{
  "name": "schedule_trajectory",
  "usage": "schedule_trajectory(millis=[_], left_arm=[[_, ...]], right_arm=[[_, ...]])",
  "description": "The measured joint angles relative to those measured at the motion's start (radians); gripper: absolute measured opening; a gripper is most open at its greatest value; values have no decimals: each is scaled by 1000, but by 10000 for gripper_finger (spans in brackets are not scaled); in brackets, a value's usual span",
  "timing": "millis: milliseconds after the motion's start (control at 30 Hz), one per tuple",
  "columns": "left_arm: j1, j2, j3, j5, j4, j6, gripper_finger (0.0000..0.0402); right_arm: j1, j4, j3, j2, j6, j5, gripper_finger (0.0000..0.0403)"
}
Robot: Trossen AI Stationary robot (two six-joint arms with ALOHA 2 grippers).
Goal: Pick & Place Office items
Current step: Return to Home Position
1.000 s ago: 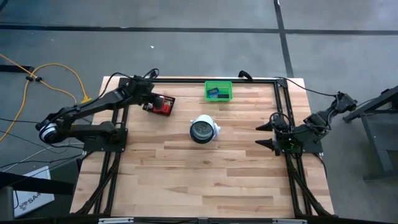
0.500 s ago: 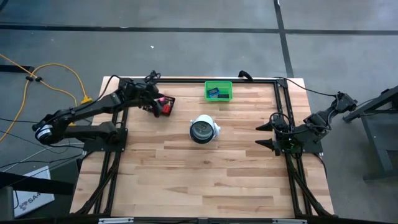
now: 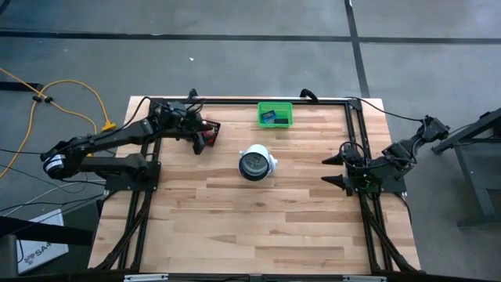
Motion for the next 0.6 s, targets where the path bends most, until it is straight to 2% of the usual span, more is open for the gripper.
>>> schedule_trajectory(millis=[167, 467, 600], left_arm=[[-82, 0, 0, -13, 1, 1, 196], [-299, -1, 0, -163, 0, 30, 196], [-334, -70, 1, -174, -64, 14, 196]], right_arm=[[0, 0, 0, 0, 0, 0, 317], [0, 0, 0, 0, 0, 0, 317], [0, 0, 0, 0, 0, 0, 317]])
